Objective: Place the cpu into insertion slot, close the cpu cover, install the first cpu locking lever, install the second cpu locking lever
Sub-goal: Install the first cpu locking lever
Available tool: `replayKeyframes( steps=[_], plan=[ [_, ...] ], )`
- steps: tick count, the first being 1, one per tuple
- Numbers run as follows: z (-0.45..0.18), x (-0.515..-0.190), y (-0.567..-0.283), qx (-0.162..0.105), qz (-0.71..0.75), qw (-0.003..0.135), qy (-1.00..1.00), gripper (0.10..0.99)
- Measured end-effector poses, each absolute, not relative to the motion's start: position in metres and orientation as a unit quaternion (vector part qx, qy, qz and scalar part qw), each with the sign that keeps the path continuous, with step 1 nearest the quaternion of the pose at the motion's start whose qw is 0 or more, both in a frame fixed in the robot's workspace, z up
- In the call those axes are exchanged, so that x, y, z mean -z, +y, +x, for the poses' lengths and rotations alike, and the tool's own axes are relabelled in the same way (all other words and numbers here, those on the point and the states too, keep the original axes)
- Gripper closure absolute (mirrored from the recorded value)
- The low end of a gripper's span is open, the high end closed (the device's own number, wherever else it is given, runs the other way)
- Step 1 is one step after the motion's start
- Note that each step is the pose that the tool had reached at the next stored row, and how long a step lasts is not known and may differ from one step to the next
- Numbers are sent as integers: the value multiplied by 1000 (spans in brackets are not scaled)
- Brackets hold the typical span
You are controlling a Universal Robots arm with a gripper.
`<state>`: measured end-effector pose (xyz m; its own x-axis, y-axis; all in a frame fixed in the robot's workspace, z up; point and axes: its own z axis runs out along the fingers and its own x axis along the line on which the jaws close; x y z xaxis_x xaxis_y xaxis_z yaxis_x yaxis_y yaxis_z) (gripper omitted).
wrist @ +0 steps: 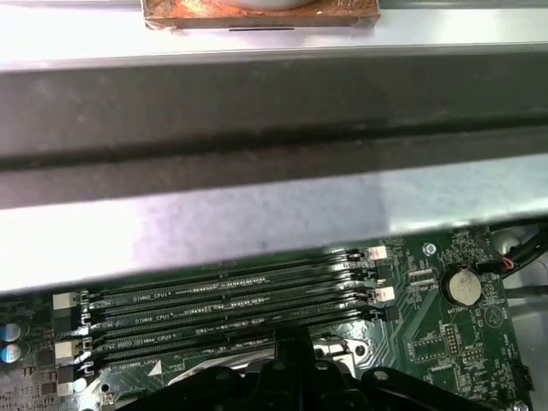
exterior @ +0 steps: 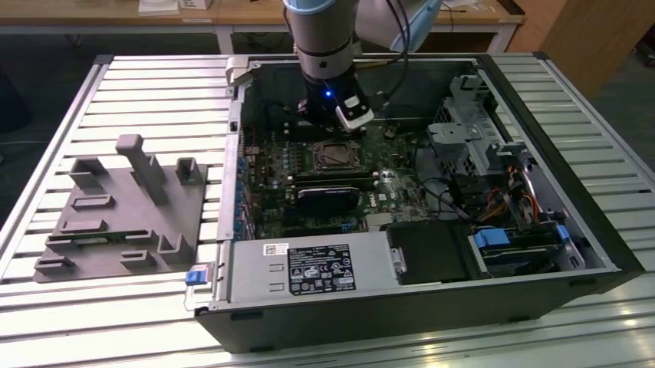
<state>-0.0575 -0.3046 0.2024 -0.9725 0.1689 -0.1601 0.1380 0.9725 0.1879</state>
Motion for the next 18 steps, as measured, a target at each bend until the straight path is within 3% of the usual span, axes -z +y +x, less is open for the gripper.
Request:
replayKeyframes(
  steps=[18],
  plan=[
    [-58,-198,-298,-86,101,94,987,980]
  ],
)
